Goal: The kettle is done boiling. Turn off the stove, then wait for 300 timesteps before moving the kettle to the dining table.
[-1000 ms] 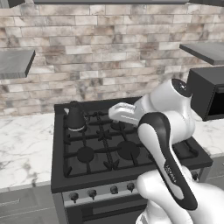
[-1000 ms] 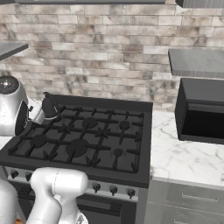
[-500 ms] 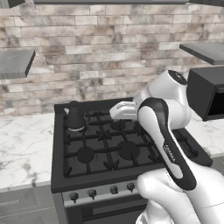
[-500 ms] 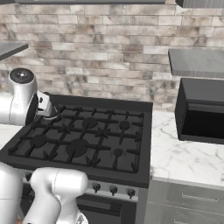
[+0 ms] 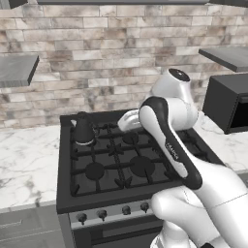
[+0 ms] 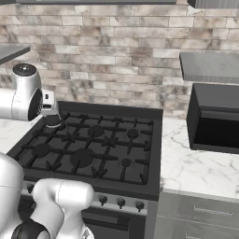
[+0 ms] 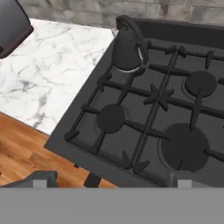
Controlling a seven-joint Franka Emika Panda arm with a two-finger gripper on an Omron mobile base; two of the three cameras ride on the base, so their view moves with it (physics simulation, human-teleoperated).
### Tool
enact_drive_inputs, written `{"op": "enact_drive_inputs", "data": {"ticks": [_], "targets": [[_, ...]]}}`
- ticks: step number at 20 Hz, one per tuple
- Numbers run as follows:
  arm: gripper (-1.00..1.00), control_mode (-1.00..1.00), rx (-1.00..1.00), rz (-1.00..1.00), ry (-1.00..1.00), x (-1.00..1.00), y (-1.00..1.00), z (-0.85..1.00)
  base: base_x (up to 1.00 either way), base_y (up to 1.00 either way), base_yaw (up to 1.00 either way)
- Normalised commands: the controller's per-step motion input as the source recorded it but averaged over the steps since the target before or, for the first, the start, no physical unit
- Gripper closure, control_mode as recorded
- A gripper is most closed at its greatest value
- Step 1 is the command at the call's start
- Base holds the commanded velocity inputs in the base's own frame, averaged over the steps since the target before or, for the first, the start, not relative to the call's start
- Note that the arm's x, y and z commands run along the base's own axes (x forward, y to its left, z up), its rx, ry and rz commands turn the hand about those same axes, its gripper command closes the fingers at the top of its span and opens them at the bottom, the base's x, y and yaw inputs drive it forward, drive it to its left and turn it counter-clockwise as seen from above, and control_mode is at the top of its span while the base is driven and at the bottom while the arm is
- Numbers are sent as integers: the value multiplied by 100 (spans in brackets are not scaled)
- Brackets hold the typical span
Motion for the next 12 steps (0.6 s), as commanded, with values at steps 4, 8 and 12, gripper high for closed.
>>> {"op": "enact_drive_inputs", "data": {"ticks": [4,8,12], "targets": [[-100,-100,-8,11,-10,30,10,-24,0,0,0],[-100,-100,-6,9,-13,21,4,-19,0,0,0],[-100,-100,-3,8,-5,24,1,-13,0,0,0]]}}
